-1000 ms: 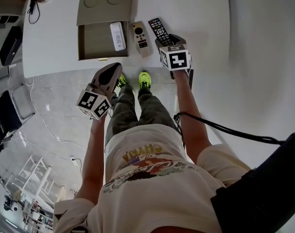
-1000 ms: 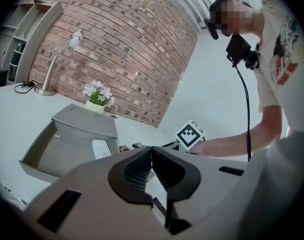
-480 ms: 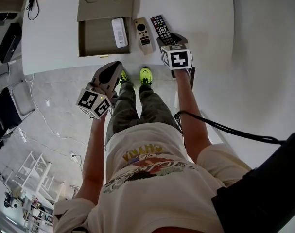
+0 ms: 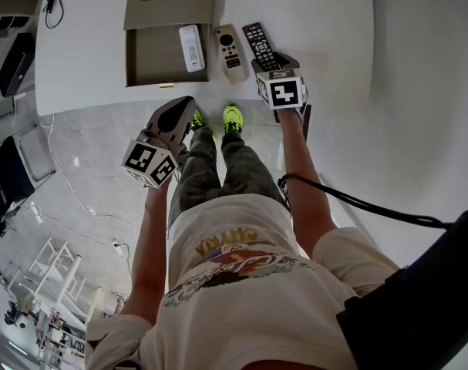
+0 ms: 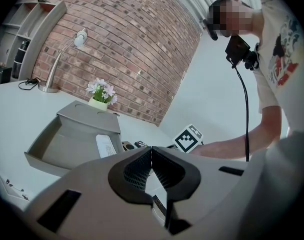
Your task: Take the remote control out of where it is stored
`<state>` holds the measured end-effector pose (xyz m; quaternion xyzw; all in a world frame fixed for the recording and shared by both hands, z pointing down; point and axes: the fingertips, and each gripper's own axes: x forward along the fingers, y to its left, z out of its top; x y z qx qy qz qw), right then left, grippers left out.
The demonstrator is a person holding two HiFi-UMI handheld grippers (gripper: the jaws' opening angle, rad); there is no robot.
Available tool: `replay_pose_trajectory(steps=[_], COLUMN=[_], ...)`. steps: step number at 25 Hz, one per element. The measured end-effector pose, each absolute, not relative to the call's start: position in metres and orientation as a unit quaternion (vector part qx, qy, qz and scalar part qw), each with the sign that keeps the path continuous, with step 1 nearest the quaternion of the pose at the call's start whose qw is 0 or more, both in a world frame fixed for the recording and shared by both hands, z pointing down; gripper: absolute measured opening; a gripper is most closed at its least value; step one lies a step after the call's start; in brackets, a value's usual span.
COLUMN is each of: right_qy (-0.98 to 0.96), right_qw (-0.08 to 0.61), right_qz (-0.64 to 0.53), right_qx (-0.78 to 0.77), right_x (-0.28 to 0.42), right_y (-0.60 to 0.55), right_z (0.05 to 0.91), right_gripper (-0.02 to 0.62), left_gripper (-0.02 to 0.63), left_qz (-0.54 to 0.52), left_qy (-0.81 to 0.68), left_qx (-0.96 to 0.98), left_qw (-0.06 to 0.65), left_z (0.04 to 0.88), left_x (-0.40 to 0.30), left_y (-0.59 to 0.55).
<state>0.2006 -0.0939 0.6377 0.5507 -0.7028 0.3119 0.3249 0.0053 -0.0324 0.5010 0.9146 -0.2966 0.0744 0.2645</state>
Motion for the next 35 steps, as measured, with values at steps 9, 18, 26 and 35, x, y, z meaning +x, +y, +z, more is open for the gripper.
replay_pose_trajectory(steps=[9, 18, 26, 35], right_qy=[-0.700, -0.700, -0.706, -0.728], right_qw=[0.333, 0.323, 0.306, 0.298], right_qz=[0.312, 0.309, 0.301, 0.267], right_qx=[0.550, 0.557, 0.563, 0.557], right_x=[0.201, 0.201, 0.200, 0.190], right_y=[-0.091, -0.092, -0.092, -0.097], right_z=[0.645, 0.648, 0.644, 0.606], right_gripper=[0.245, 0.245, 0.247, 0.245], left_gripper=[0.006, 0.006, 0.006, 0.006], left_qz=[0.075, 0.071, 0.072, 0.061], left_qy=[-0.298, -0.296, -0.294, -0.287], left_qx=[0.913, 0.914, 0.917, 0.925], left_qw=[0.269, 0.267, 0.258, 0.242], left_z=[0.502, 0.499, 0.494, 0.474], left_x=[0.003, 0.008, 0.007, 0.014], left_y=[-0.028, -0.025, -0.022, -0.026])
